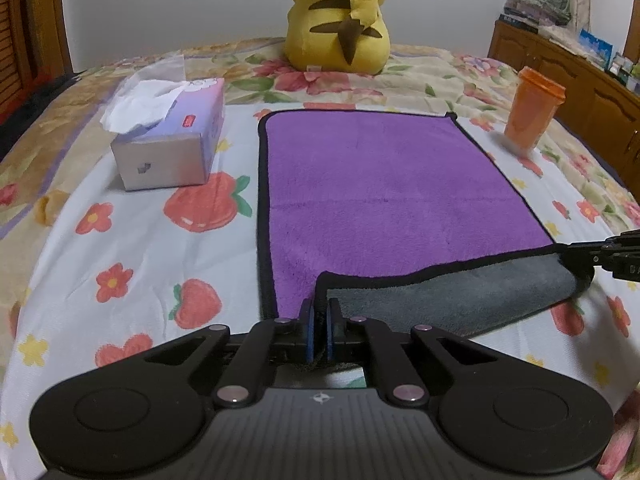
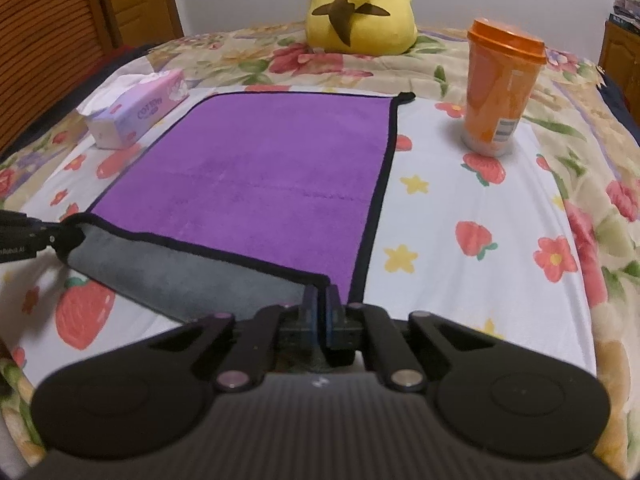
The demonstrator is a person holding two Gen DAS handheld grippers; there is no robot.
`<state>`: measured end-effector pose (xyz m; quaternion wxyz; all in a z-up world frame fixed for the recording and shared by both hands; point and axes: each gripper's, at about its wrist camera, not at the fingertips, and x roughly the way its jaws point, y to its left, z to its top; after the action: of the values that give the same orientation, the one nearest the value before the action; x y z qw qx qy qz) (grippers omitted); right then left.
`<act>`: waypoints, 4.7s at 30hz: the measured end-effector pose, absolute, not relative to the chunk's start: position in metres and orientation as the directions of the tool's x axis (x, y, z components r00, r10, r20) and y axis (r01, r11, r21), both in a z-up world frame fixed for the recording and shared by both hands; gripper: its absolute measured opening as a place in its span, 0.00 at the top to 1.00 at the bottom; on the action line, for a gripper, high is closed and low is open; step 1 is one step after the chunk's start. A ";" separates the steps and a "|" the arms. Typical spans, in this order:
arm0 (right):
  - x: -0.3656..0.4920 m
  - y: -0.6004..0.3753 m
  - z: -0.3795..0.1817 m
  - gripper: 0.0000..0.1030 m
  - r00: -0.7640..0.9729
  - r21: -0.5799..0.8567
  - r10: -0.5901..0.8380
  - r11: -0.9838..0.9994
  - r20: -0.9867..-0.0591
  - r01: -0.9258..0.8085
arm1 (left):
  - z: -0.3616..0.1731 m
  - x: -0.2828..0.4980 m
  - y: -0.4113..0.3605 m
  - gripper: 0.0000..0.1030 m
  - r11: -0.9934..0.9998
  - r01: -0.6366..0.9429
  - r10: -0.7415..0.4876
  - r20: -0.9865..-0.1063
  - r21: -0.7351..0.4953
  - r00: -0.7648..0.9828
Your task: Fold towel
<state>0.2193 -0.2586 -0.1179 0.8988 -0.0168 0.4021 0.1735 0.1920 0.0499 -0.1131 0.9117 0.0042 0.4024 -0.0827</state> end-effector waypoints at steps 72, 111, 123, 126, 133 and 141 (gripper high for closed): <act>0.261 -0.268 -0.059 0.97 0.816 -0.008 0.339 0.922 -0.468 -0.388 | -0.039 0.242 0.051 0.92 0.977 0.212 -0.200 -0.519 -0.037 0.831; 0.367 -0.242 -0.062 0.97 0.888 -0.180 0.224 0.932 -0.401 -0.316 | -0.047 0.373 0.047 0.93 0.991 0.137 -0.120 -0.491 0.000 0.863; 0.396 -0.237 -0.115 0.96 0.846 -0.151 0.207 0.936 -0.491 -0.317 | -0.102 0.407 0.045 0.92 0.991 0.128 -0.079 -0.586 0.043 0.807; 0.400 -0.237 -0.126 0.93 0.832 -0.134 0.206 0.939 -0.514 -0.315 | -0.111 0.413 0.045 0.89 0.991 0.128 -0.073 -0.617 0.046 0.784; 0.401 -0.241 -0.133 0.86 0.816 -0.102 0.209 0.945 -0.538 -0.310 | -0.117 0.409 0.045 0.58 0.992 0.122 -0.067 -0.634 0.044 0.770; 0.385 -0.239 -0.122 0.64 0.803 -0.053 0.264 0.938 -0.534 -0.344 | -0.108 0.391 0.040 0.54 0.989 0.141 -0.081 -0.646 0.042 0.759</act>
<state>0.3849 -0.2390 -0.1215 0.9467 -0.0736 0.2694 0.1605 0.3908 0.0398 -0.1085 0.9368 0.0439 0.3419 -0.0592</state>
